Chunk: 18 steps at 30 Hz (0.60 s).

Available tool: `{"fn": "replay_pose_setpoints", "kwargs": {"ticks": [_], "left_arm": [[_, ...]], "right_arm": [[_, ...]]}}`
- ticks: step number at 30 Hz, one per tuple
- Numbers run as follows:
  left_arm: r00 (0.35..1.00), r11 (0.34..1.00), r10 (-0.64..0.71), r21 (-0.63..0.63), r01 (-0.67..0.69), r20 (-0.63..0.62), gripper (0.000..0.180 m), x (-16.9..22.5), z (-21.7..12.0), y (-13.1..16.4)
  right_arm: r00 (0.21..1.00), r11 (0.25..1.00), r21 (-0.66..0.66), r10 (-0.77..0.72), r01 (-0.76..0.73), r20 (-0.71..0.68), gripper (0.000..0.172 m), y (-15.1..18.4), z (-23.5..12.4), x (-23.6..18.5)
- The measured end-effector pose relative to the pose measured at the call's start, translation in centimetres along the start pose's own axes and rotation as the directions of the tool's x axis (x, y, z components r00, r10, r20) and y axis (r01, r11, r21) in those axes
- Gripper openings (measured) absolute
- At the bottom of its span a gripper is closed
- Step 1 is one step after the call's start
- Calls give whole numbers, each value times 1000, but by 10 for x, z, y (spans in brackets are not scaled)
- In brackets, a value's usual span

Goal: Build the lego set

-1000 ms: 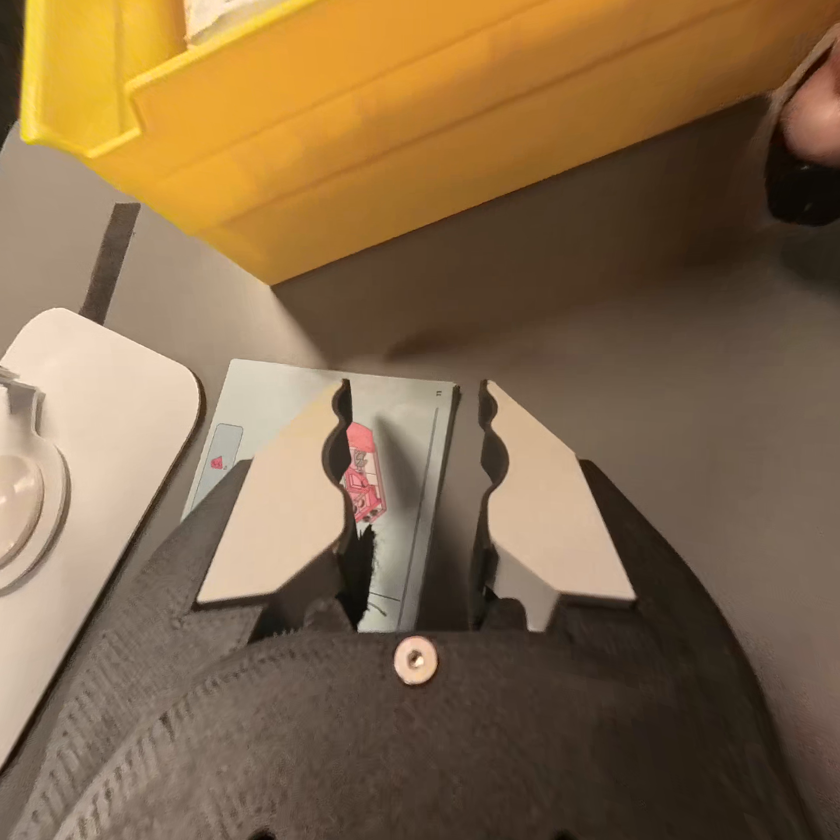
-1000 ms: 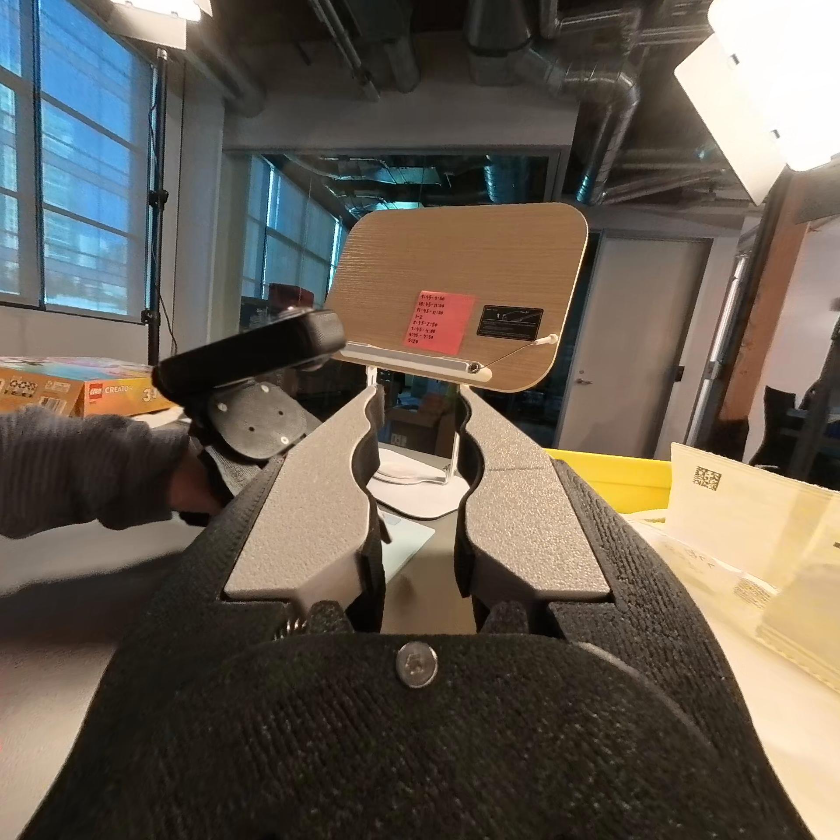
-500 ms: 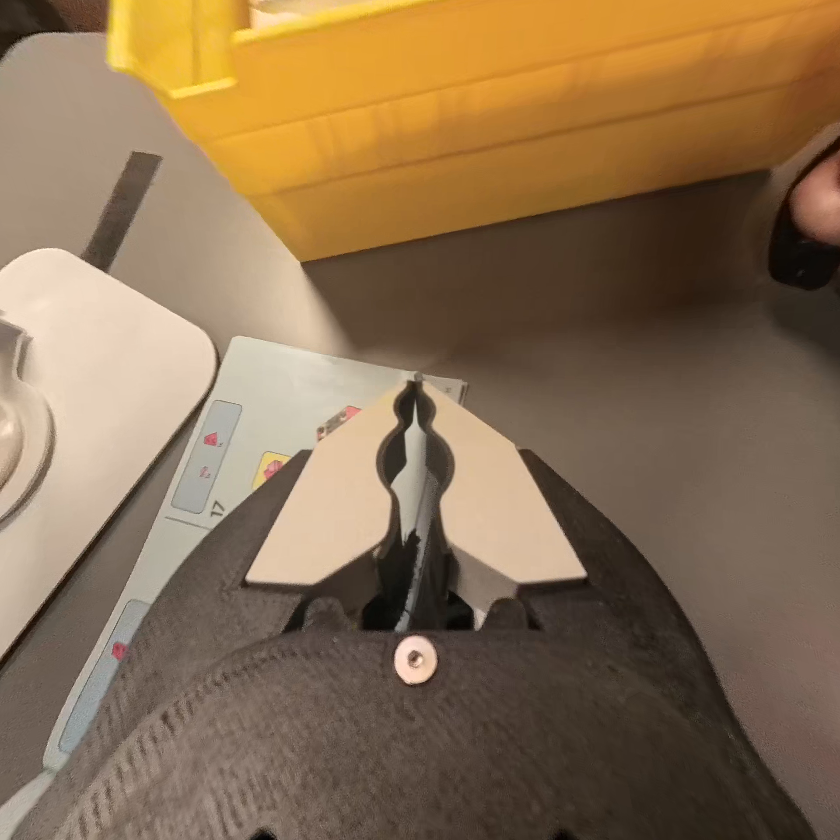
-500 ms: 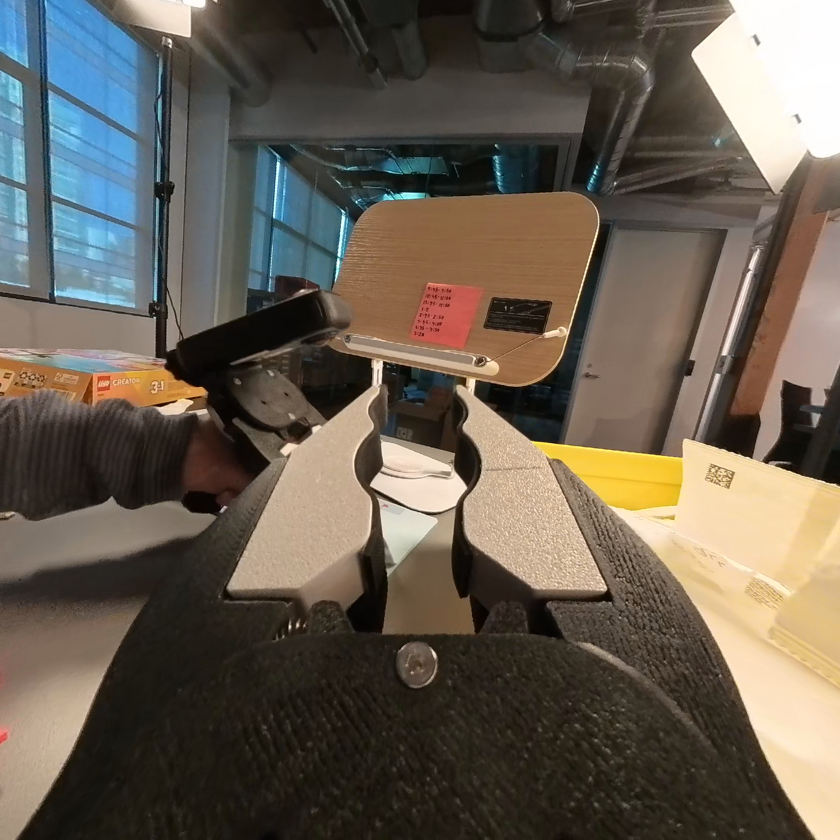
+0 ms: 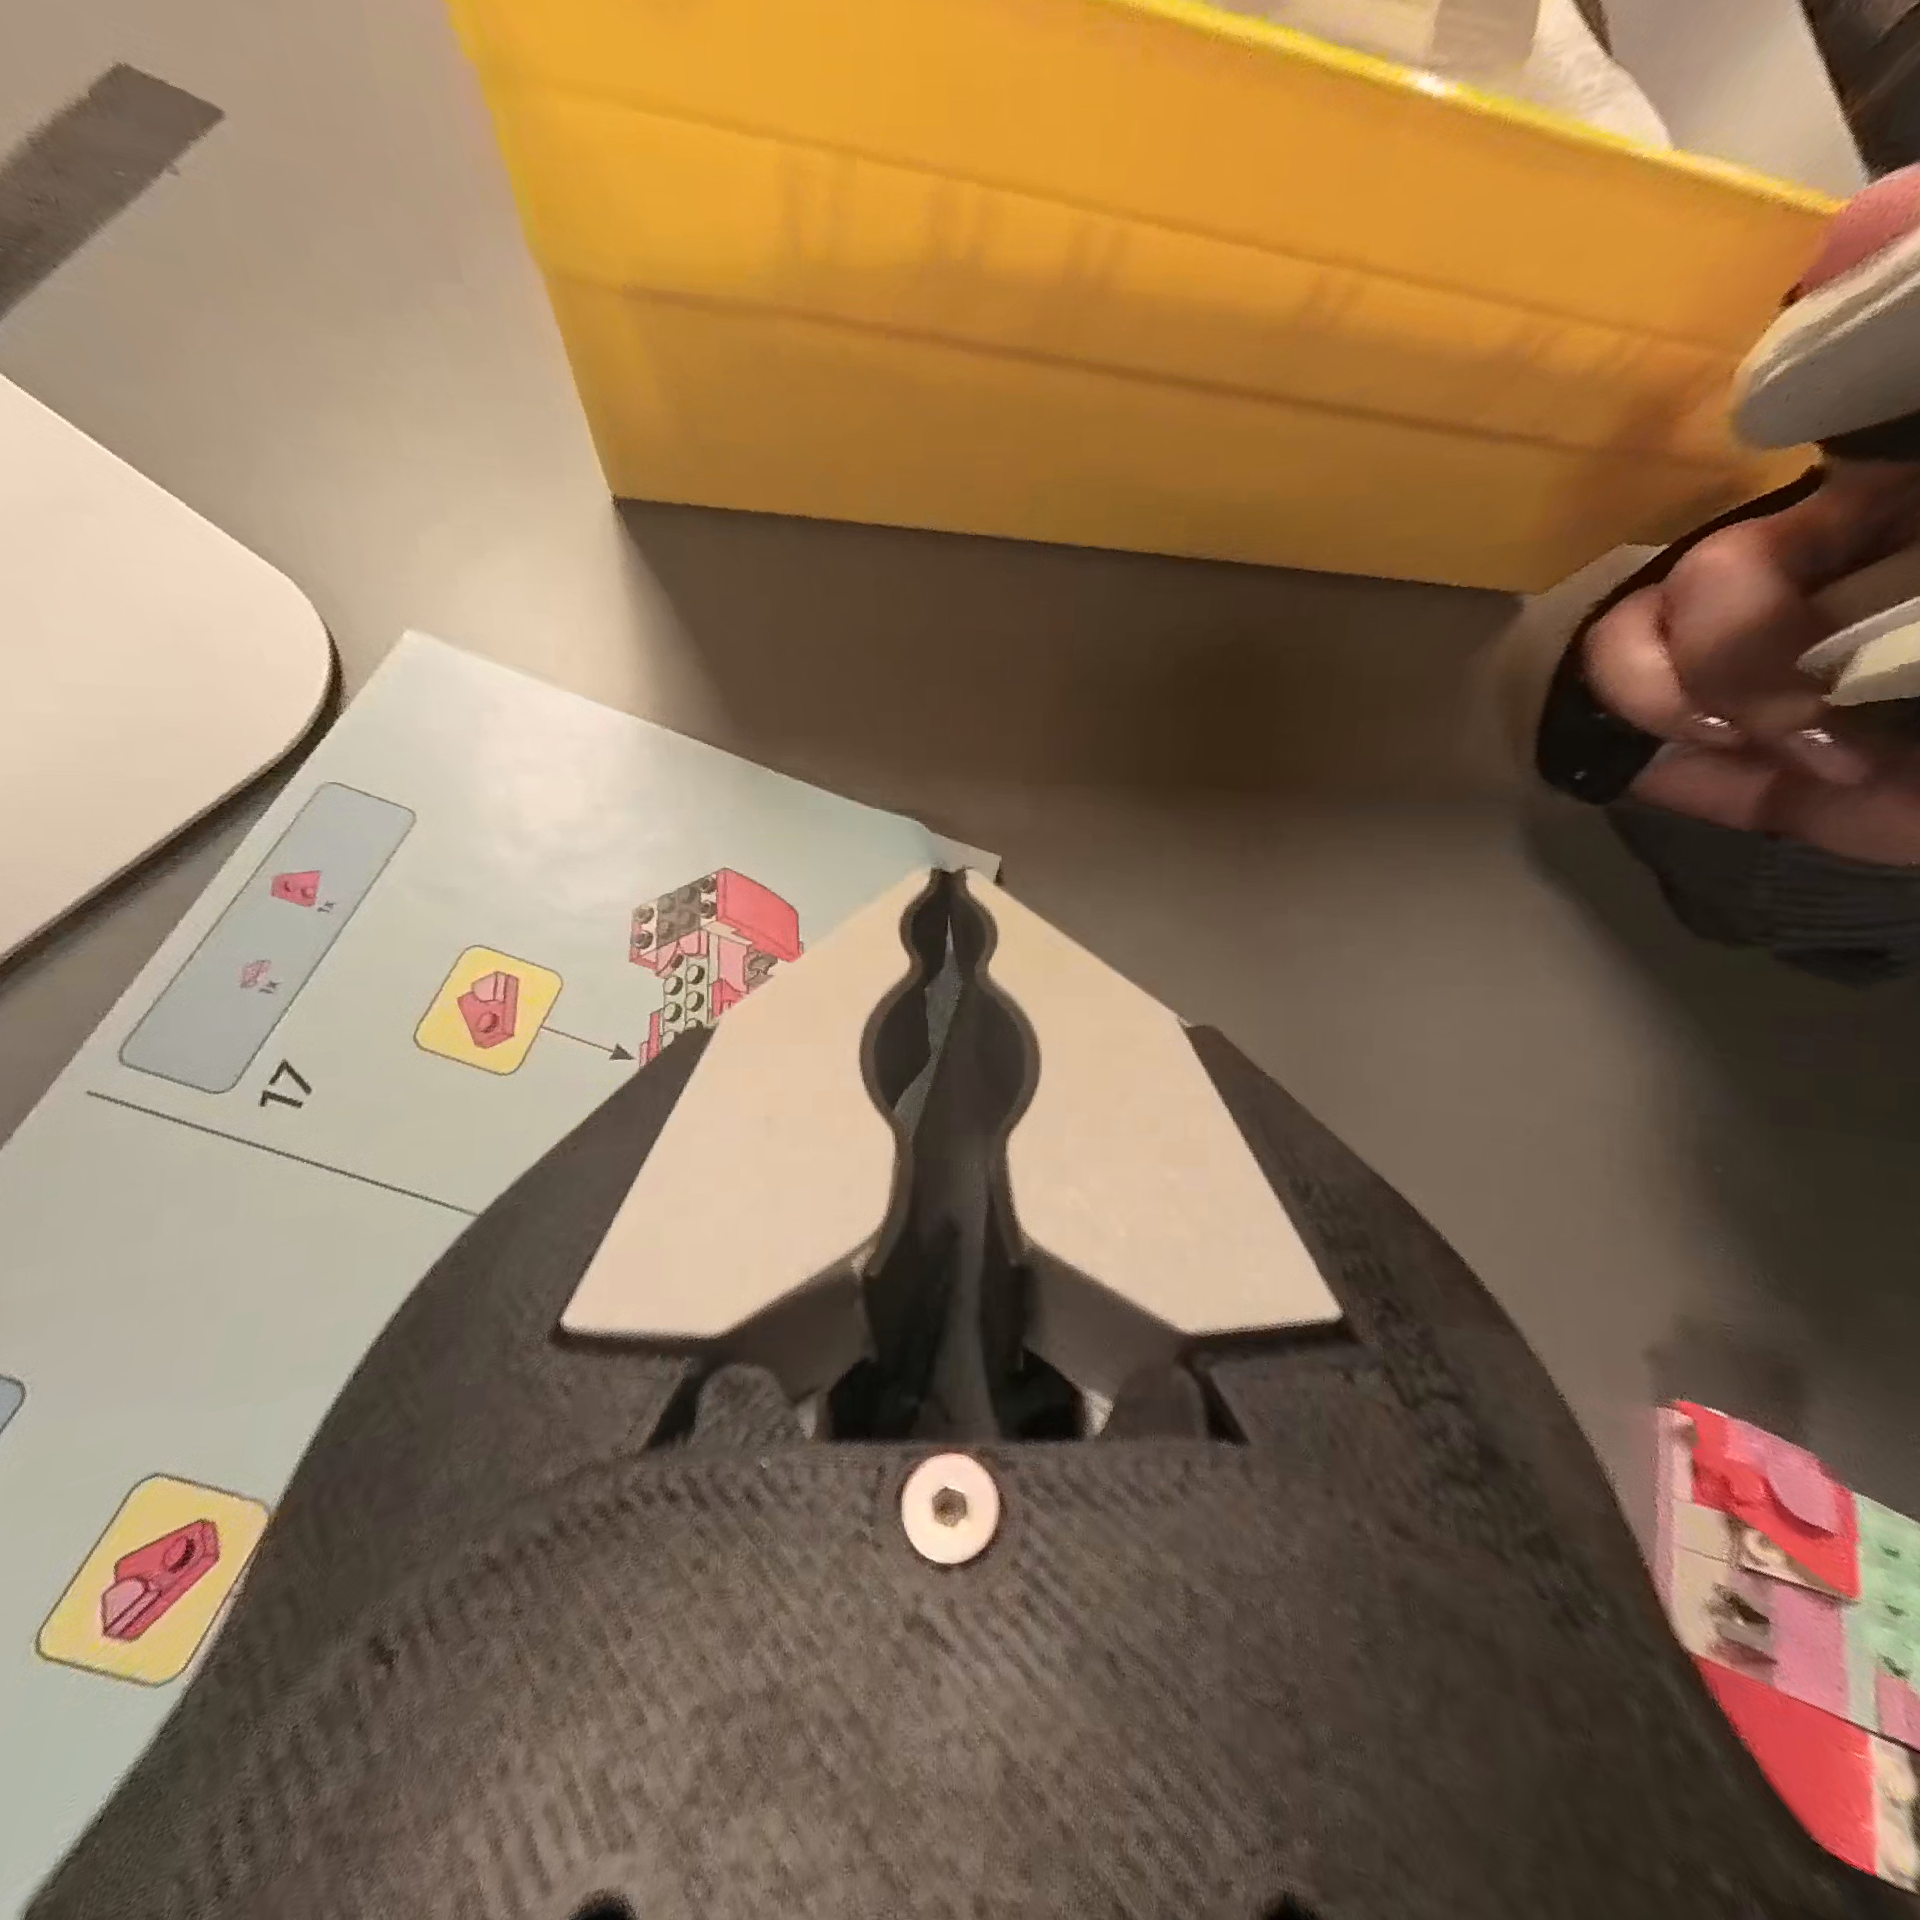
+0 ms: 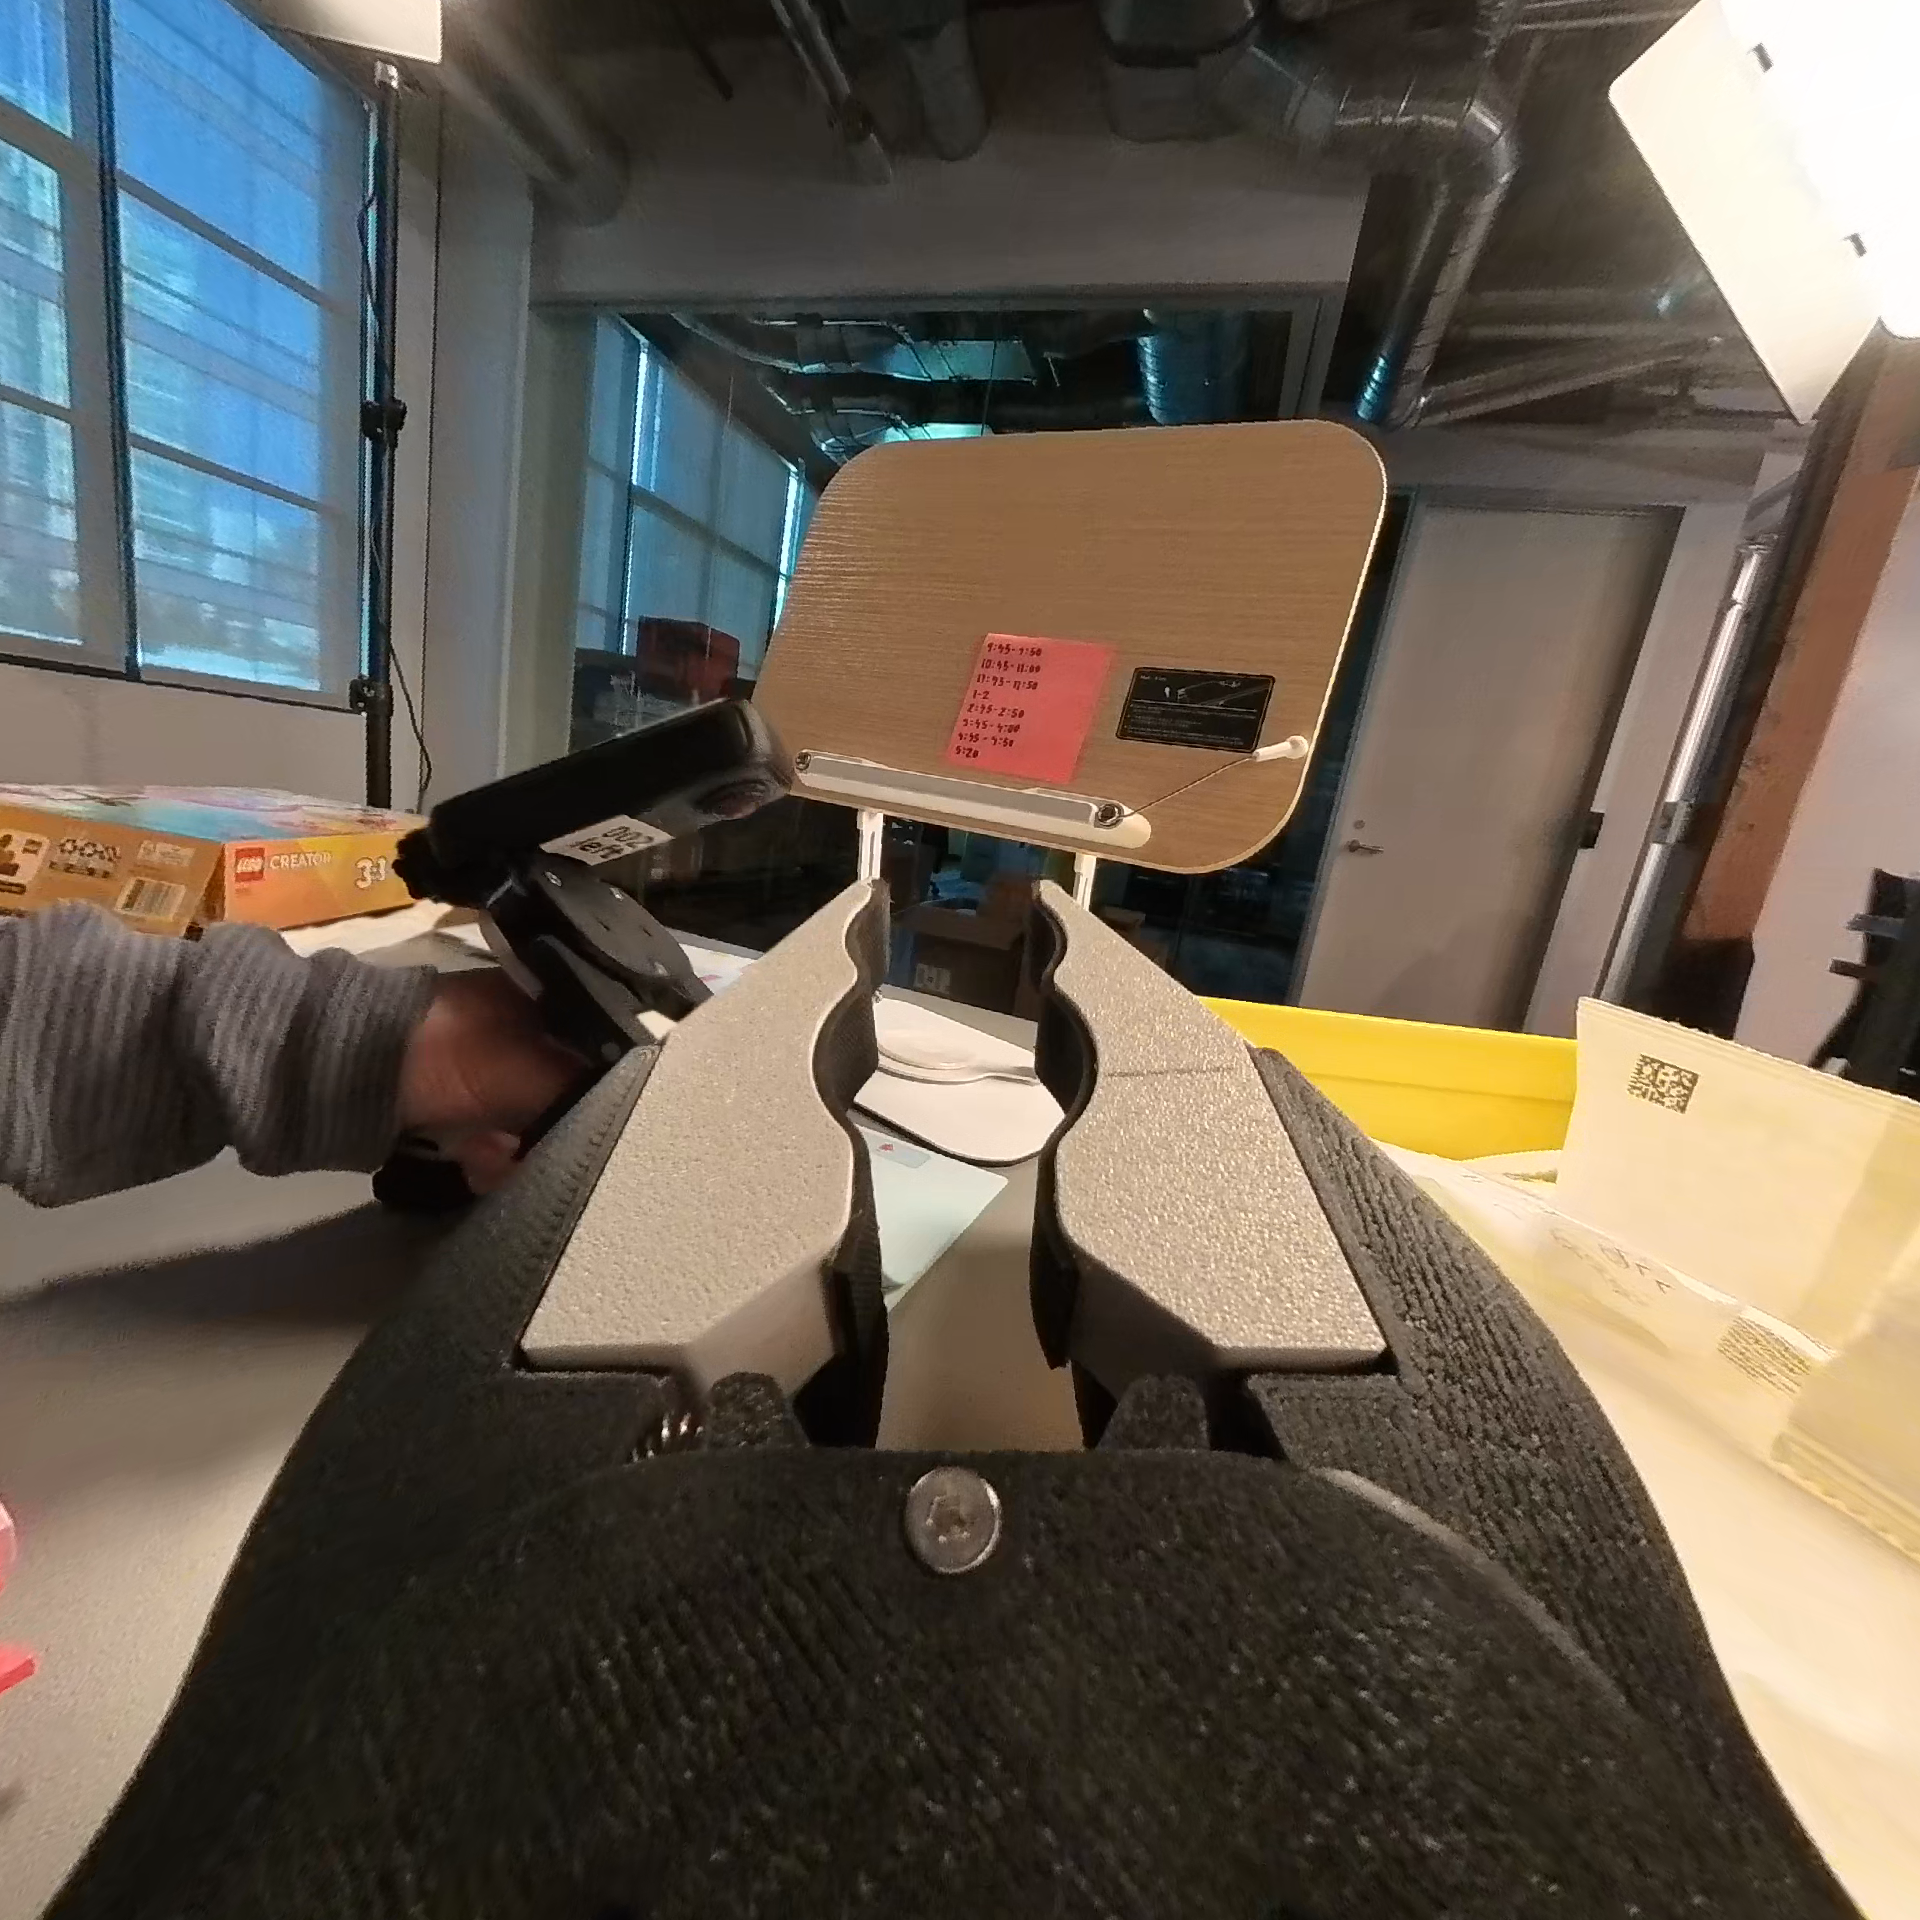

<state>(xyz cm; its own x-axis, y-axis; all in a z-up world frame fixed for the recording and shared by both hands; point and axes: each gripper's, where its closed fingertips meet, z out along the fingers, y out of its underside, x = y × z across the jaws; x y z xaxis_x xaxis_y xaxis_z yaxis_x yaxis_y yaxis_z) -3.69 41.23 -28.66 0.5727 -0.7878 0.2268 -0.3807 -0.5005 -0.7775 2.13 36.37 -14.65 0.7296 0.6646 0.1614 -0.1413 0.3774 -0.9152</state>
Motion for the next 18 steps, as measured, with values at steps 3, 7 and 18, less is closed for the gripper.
{"fn": "replay_pose_setpoints", "kwargs": {"ticks": [3, 7, 18], "left_arm": [[1000, 1000, -5, -14, 5, -3, 0, 1, 4, 1], [999, 999, -13, -32, 12, -31, 0, 3, 8, 1], [998, 999, -26, -47, 24, -58, 2, 4, 10, 2]], "right_arm": [[1000, 1000, -3, 1, -1, 1, 24, 1, 0, 0], [1000, 1000, 6, -16, 16, -11, 16, -1, -1, 1], [1000, 1000, 2, -17, 17, -9, 15, -1, -1, 1]]}}
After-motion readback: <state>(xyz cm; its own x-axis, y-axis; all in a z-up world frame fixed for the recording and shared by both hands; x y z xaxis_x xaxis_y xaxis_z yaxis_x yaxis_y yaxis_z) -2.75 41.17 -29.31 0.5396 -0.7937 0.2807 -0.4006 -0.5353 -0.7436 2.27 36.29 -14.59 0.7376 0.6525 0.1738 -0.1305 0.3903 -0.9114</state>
